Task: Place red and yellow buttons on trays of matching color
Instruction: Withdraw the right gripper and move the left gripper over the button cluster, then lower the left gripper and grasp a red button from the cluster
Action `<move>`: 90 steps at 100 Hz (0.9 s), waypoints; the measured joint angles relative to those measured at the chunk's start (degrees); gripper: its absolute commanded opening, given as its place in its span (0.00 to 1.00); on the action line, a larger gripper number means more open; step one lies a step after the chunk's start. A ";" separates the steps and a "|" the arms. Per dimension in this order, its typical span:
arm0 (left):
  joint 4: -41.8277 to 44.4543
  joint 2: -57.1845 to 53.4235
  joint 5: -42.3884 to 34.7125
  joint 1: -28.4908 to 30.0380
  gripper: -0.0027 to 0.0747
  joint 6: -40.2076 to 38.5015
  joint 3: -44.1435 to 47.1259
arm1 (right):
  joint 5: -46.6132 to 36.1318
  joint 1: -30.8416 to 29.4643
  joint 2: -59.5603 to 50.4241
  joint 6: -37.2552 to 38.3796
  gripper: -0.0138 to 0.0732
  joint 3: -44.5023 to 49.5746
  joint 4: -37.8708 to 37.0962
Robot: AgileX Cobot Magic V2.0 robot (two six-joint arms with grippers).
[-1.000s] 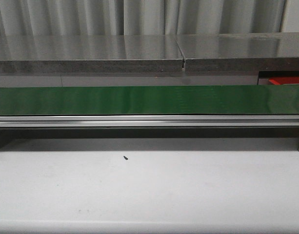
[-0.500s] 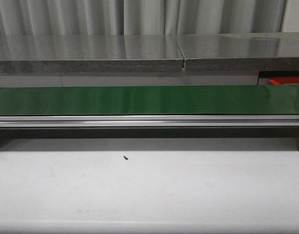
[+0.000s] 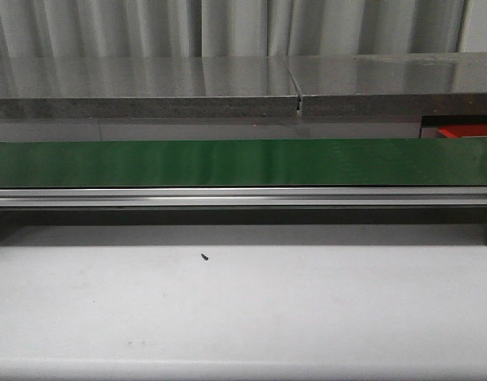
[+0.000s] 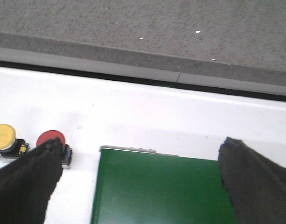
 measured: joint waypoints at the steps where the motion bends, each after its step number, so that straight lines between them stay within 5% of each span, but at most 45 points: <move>1: 0.00 1.11 0.32 0.20 0.86 0.00 -0.84 | 0.00 0.00 0.00 0.00 0.08 0.00 0.00; 34: -0.12 19.90 5.84 5.86 0.86 -1.62 -13.35 | 0.00 0.00 0.00 0.00 0.08 0.00 0.00; 90: 2.37 30.19 3.93 6.21 0.86 -4.38 -18.09 | 0.04 0.00 0.00 0.00 0.08 0.00 0.00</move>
